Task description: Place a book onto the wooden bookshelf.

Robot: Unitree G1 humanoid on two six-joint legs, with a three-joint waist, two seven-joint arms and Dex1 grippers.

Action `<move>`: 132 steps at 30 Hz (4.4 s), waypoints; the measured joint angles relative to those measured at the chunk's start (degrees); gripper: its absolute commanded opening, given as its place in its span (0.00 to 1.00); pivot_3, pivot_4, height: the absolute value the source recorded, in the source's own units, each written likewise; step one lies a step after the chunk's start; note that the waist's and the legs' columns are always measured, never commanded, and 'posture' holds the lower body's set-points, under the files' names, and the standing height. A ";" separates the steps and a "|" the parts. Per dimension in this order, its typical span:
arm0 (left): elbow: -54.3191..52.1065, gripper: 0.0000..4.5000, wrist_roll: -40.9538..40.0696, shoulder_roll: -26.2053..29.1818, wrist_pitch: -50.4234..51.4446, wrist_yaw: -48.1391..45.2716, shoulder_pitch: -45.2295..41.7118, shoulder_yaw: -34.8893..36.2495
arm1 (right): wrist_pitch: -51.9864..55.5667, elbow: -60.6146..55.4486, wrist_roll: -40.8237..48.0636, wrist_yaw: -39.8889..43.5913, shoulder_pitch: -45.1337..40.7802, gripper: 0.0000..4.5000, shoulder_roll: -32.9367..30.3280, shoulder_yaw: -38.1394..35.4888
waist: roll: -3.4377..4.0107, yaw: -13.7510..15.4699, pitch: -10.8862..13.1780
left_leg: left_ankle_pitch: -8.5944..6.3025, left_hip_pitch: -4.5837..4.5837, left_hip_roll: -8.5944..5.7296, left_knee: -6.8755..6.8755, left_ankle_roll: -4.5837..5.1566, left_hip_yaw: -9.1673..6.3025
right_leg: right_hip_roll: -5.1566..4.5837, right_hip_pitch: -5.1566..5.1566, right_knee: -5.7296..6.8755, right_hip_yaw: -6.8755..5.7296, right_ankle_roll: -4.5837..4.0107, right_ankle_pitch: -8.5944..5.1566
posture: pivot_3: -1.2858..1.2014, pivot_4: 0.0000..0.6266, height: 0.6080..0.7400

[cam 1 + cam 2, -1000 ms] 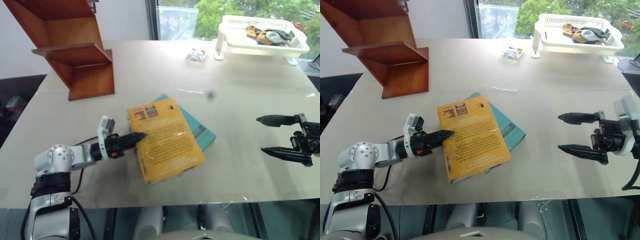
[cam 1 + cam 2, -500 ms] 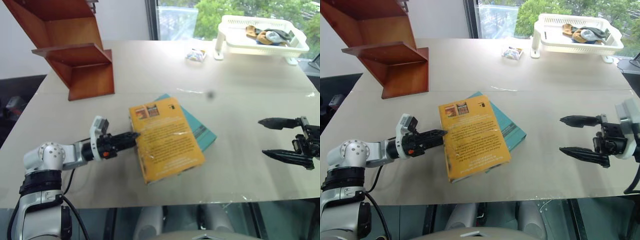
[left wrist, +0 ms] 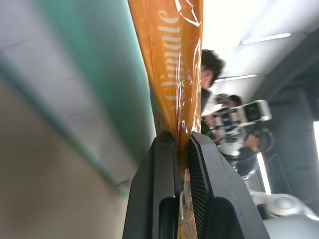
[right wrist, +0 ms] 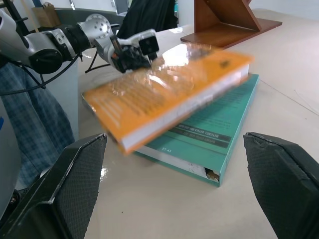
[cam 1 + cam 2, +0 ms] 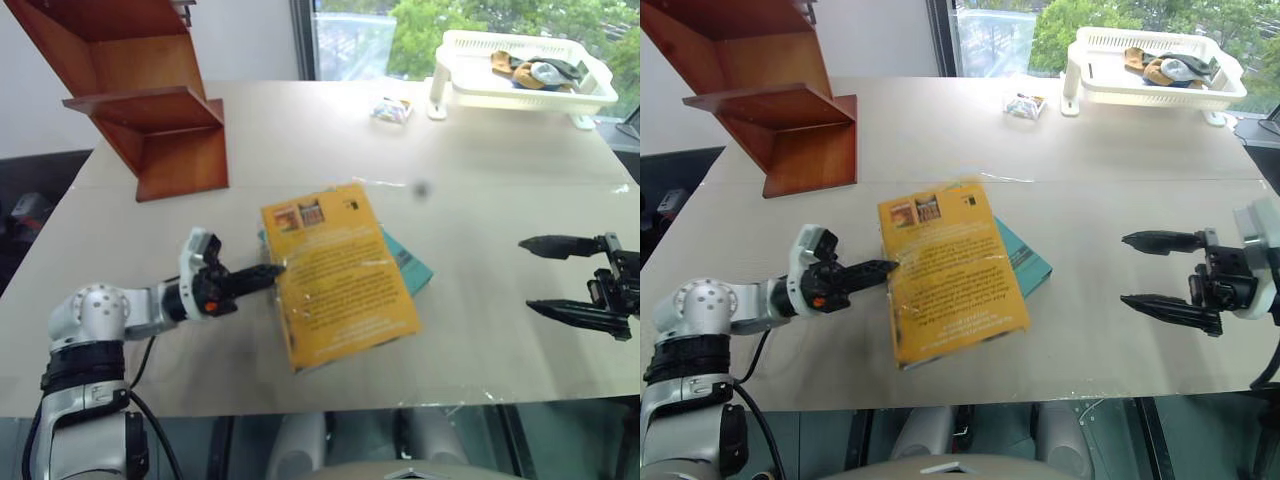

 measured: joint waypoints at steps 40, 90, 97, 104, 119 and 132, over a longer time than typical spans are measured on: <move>-7.38 0.00 61.63 20.11 -78.55 0.25 -48.50 -30.82 | 4.80 32.04 3.91 6.12 -33.61 1.00 4.19 2.86 | -0.19 -0.04 0.46 | 0.13 -0.16 -0.07 -0.12 -0.21 0.67 | 0.15 -0.14 -0.38 0.26 0.05 0.00 | 0.52 0.24 1.00; 24.99 0.00 97.69 25.74 -93.15 -8.36 -58.67 -41.51 | 2.43 26.94 1.12 5.49 -33.31 1.00 6.28 4.66 | -0.18 -1.59 0.58 | 0.01 -0.21 0.02 -0.05 0.00 1.01 | 0.15 -0.60 0.14 0.59 0.08 -0.02 | 0.52 0.24 1.00; 26.96 0.36 99.75 24.93 -94.14 -6.86 -59.56 -42.63 | 2.36 26.90 0.94 5.17 -33.36 1.00 6.57 4.67 | -0.18 -1.68 0.58 | 0.01 -0.21 0.04 -0.05 0.00 1.06 | 0.17 -0.64 0.18 0.62 0.08 -0.02 | 0.52 0.24 1.00; 28.18 0.72 101.58 24.66 -92.96 -6.97 -59.57 -42.69 | 1.90 26.25 0.90 4.96 -33.36 1.00 6.76 4.67 | -0.18 -1.32 0.58 | 0.01 -0.27 0.02 0.00 0.00 1.03 | 0.15 -0.64 0.17 0.58 0.08 -0.02 | 0.52 0.24 1.00; 28.17 0.72 103.68 25.57 -89.56 -9.21 -59.50 -42.63 | 1.28 25.84 0.90 4.01 -33.15 1.00 7.13 4.65 | -0.19 -1.40 0.59 | 0.01 -0.27 0.02 0.00 0.00 1.02 | 0.15 -0.64 0.17 0.57 0.08 -0.02 | 0.52 0.24 1.00; 29.52 0.72 102.99 25.74 -90.62 -5.81 -59.12 -42.44 | 1.17 25.71 0.82 3.90 -32.20 1.00 7.23 4.65 | -0.20 -1.37 0.59 | 0.01 -0.28 0.02 0.01 0.00 1.02 | 0.14 -0.63 0.18 0.57 0.08 -0.02 | 0.52 0.24 1.00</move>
